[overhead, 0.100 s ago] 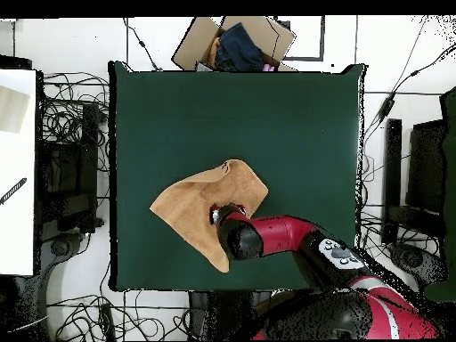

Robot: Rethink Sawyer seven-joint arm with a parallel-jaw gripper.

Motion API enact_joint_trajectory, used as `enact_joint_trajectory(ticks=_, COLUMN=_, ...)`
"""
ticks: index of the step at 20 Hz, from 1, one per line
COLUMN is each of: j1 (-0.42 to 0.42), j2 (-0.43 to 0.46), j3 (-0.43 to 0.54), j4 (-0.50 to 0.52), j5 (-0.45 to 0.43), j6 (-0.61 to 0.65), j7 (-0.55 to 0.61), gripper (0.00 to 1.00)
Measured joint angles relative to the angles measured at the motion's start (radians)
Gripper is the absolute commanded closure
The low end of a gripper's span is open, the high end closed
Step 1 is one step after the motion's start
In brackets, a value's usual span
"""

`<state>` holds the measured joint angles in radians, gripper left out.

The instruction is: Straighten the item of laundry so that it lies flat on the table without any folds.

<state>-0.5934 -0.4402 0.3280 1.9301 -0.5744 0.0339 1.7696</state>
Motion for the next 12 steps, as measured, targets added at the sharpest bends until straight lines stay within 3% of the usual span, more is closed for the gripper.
enact_joint_trajectory(ticks=12, j1=0.021, j2=-0.004, j3=-0.013, j4=-0.006, j5=0.010, j6=0.002, j7=0.000, gripper=0.00)
